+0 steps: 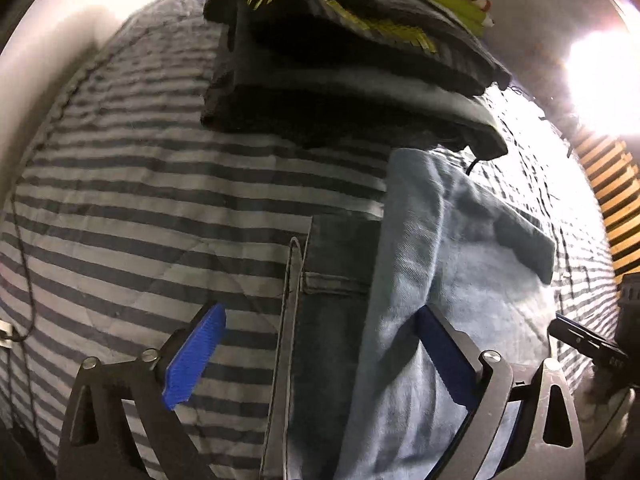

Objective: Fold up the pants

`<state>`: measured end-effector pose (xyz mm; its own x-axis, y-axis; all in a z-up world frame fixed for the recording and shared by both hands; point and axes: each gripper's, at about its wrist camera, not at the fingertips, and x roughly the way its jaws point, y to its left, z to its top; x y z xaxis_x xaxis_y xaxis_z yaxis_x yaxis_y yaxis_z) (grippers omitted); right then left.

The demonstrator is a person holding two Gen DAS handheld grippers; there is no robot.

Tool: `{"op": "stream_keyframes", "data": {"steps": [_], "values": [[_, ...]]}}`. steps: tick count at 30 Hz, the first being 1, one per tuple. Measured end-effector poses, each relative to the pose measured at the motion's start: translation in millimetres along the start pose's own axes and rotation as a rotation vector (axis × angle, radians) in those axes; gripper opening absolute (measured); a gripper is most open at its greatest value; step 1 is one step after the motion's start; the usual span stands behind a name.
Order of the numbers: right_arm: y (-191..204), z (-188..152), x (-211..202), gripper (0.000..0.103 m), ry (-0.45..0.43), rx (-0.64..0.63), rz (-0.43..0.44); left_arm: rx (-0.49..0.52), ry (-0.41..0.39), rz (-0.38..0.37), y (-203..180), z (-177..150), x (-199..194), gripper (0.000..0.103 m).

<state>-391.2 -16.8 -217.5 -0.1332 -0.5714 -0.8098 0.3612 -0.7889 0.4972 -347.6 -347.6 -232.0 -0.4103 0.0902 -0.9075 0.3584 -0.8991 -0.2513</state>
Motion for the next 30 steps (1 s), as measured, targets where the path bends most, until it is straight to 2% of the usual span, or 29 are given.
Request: {"op": "stream_keyframes", "data": {"steps": [8, 14, 17, 21, 26, 28, 29, 30], "values": [[1, 20, 10, 0.069, 0.012, -0.004, 0.045, -0.097, 0.021, -0.115, 15, 10, 20, 0.102], [11, 16, 15, 0.067, 0.045, -0.039, 0.102, -0.096, 0.008, -0.136, 17, 7, 7, 0.102], [8, 6, 6, 0.067, 0.054, -0.016, 0.15, -0.066, -0.002, -0.174, 14, 1, -3, 0.102], [7, -7, 2, 0.067, 0.059, -0.021, 0.145, -0.019, 0.038, -0.142, 11, -8, 5, 0.103], [17, -7, 10, 0.066, 0.048, -0.046, 0.135, -0.044, 0.009, -0.164, 17, -4, 5, 0.103], [26, -6, 16, 0.063, 0.051, -0.069, 0.125, -0.011, -0.013, -0.189, 10, -6, 3, 0.088], [31, -6, 18, 0.056, 0.05, -0.087, 0.113, -0.008, -0.02, -0.217, 7, -8, 2, 0.073], [35, -6, 20, 0.052, 0.051, -0.102, 0.095, -0.012, -0.024, -0.236, 8, -9, 2, 0.063]]}}
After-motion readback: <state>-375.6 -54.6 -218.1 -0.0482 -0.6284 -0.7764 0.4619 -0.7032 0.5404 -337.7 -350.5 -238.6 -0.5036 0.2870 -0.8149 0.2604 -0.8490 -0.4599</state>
